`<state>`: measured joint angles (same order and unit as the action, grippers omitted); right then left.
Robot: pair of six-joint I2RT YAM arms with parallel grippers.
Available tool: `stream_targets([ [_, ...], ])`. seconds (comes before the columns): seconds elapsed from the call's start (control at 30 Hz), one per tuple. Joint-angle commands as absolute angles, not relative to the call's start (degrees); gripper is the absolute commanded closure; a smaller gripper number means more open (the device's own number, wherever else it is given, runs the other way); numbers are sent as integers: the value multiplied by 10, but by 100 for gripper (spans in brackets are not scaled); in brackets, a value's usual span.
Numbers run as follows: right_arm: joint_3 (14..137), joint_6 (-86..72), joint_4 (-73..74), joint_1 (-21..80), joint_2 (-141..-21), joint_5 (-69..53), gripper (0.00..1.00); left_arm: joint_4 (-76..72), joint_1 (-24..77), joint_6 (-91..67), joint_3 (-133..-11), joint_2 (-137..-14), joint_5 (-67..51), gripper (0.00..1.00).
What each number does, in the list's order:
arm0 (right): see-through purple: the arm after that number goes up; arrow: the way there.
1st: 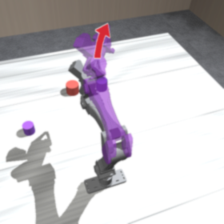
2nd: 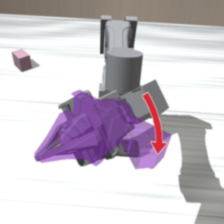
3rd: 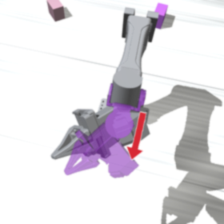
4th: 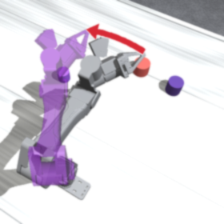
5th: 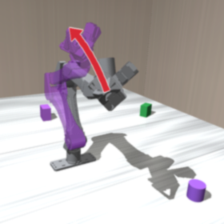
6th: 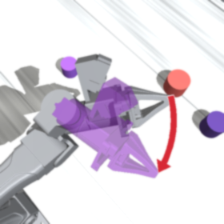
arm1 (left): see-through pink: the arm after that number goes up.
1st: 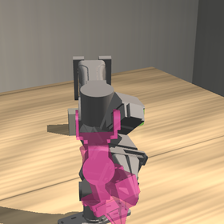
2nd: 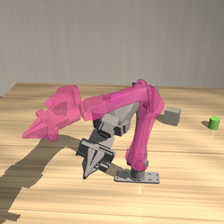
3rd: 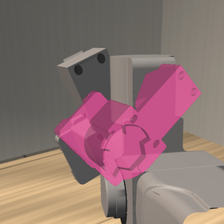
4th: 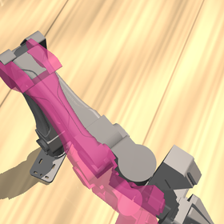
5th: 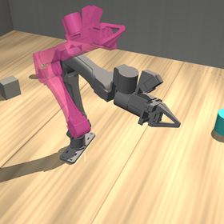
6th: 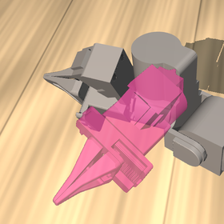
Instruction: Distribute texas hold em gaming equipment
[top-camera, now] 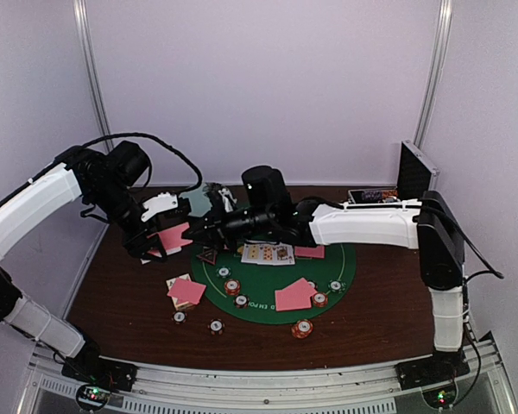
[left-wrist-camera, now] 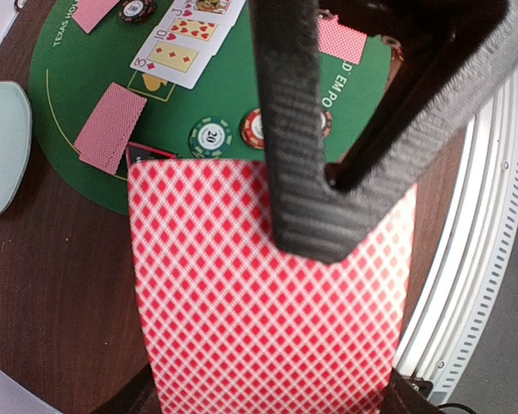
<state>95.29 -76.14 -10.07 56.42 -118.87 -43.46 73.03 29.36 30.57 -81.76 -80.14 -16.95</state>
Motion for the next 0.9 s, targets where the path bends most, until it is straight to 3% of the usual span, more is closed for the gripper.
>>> stream_targets([
  [0.0, 940, -745, -79, 552, -1151, -441, 96, 722, 294, 316, -824, -788, -177, 100],
  [0.4, 923, -752, -84, 540, -1125, -450, 100, 723, 294, 315, -824, -789, -175, 100],
  [0.87, 812, -729, -89, 469, -1042, -467, 100, 727, 294, 320, -820, -786, -163, 100],
])
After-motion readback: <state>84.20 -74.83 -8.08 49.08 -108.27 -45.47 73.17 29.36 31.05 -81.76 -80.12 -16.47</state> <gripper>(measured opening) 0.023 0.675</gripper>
